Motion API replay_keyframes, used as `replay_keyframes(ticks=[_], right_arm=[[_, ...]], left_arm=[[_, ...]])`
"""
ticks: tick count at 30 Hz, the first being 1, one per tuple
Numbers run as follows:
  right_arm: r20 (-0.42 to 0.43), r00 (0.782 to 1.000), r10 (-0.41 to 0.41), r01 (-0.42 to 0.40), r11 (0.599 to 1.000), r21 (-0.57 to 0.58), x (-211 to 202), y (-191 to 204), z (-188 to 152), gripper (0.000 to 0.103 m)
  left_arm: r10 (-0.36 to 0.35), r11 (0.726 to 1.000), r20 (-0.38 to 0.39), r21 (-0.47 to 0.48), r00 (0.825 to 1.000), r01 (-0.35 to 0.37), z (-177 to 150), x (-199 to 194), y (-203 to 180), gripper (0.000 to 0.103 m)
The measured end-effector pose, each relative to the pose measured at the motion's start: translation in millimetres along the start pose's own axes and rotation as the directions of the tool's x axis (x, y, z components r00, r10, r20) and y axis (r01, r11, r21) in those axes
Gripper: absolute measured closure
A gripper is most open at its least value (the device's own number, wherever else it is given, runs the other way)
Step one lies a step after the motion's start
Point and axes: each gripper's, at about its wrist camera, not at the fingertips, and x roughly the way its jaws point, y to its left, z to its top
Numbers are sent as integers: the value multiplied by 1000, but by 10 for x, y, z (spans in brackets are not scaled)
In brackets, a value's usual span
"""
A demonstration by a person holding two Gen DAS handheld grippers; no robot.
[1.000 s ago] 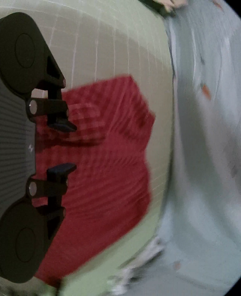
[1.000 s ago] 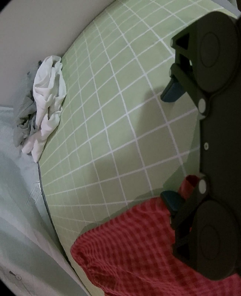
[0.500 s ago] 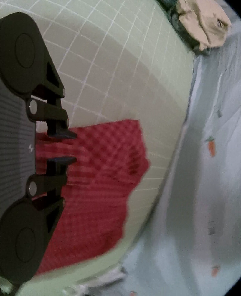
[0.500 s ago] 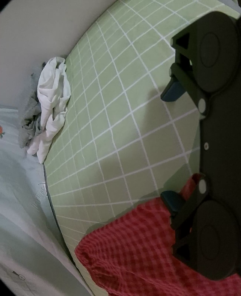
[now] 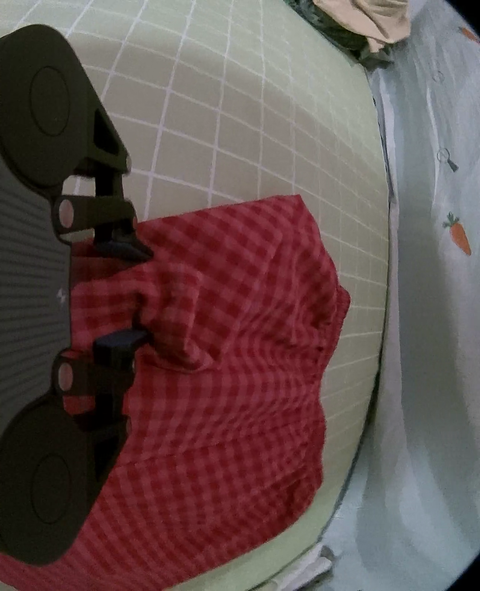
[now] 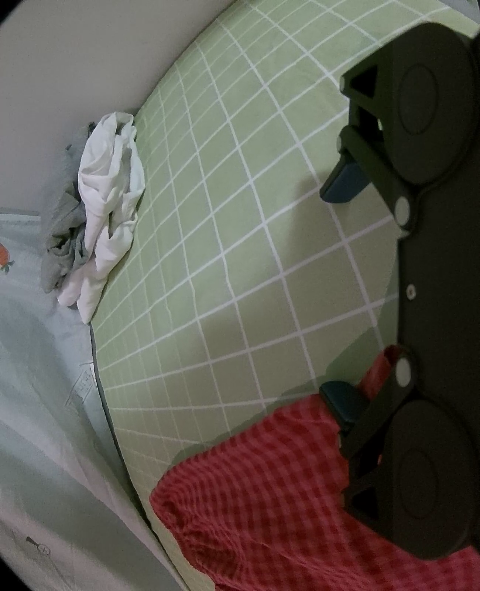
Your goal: Fold clothes
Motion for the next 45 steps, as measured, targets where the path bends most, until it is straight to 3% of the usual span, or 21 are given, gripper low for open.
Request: replay_keyframes(ticks=[1,6,11,15,19,23,30,33,36,39,41,42,44,45], right_arm=[[2,1000,0,0,1000,0,2,-3,1,0],[11,1000,1,-1,1000,-2,-5,3,-18,0],[25,1000,2,-2,1000,-4,-7,2,-40,0],[35,999,-1,1,1000,-3,-9,14,-53,0],[38,999,-1,2,1000,-2,4,5,-44,0],[42,999,-2,2,1000,-2,3,3,-53,0],[26,1000,-9,9,1000,8,10,19,-36,0],[-14,1000,-2,2,1000,13,-9,29,1,0],[-32,998,62,-62,998,17,-91,12,-14,5],[-28,989,147,-145,988,53,-195,-15,-45,19],[-28,986,163,-162,986,35,-231,16,-71,43],[-28,987,159,-159,987,18,-247,34,-81,50],[-35,988,148,-148,989,-3,-276,45,-95,66],[-37,986,161,-160,987,15,-290,25,-106,66]], left_arm=[[10,1000,7,-19,1000,-10,-8,-35,34,96],[171,978,75,-136,982,-160,-67,-383,277,96],[409,890,99,-265,907,-372,-184,-718,618,91],[454,824,37,-396,890,-404,-283,-799,966,76],[508,745,-49,-476,860,-467,-403,-825,1210,72],[481,696,-95,-562,872,-446,-532,-827,1406,58],[296,717,-73,-642,952,-272,-698,-733,1404,52],[298,727,-73,-629,952,-276,-687,-674,1330,52],[287,735,-66,-624,955,-265,-674,-654,1318,52],[289,748,-63,-607,955,-267,-643,-629,1317,56],[306,777,-63,-561,950,-287,-606,-581,1296,76],[309,787,-67,-543,949,-294,-596,-573,1293,85],[294,791,-70,-542,953,-284,-602,-592,1303,85],[277,782,-70,-563,958,-267,-616,-610,1335,84]])
